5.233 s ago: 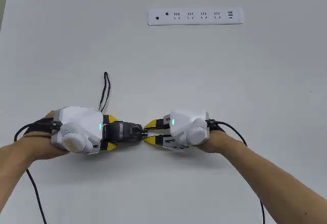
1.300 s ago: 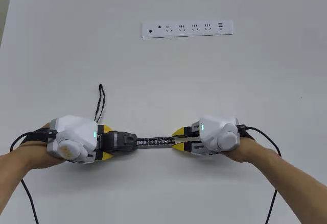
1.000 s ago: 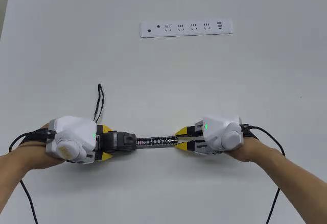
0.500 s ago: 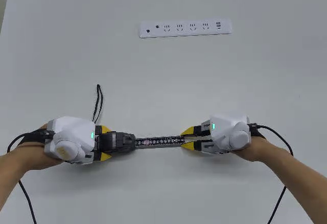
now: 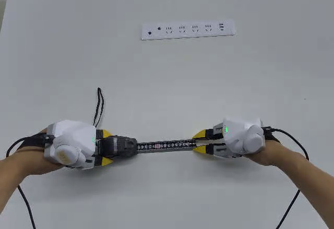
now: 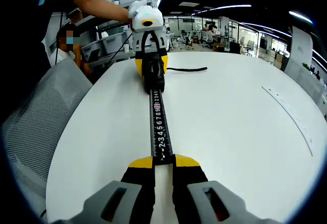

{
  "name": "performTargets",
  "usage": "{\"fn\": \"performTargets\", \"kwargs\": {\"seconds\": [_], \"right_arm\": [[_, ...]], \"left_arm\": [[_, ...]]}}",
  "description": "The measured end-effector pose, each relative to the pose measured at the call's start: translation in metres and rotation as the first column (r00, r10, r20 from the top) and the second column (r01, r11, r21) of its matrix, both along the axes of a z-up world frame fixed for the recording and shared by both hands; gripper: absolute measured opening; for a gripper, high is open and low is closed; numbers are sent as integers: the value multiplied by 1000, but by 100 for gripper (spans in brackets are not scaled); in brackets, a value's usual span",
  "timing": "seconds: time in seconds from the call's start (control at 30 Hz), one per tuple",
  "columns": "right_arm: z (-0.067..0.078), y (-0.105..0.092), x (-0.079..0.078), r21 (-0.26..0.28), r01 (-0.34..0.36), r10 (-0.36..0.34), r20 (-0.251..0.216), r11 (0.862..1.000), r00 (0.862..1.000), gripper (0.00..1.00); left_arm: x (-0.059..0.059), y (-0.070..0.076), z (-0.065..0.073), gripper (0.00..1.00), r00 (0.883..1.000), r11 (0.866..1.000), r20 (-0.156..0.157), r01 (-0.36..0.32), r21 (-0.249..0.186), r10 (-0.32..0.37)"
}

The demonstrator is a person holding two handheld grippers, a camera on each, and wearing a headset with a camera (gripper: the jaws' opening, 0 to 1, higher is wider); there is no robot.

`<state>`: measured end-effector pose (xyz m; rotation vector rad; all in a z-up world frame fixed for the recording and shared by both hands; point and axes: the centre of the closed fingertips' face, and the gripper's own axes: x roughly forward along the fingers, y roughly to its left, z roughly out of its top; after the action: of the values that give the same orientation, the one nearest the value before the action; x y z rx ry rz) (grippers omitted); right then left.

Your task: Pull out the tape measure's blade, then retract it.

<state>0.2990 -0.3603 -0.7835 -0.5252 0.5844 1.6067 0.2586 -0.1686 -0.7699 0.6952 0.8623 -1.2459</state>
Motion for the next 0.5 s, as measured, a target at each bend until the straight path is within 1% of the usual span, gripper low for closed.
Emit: {"fn": "performTargets", "kwargs": {"seconds": [0.5], "right_arm": [[1,-11,2,-1,3,-3,-1,1000,1000,10]], "left_arm": [[1,0,0,30,1000,1000,-6,-2,2,2]]}}
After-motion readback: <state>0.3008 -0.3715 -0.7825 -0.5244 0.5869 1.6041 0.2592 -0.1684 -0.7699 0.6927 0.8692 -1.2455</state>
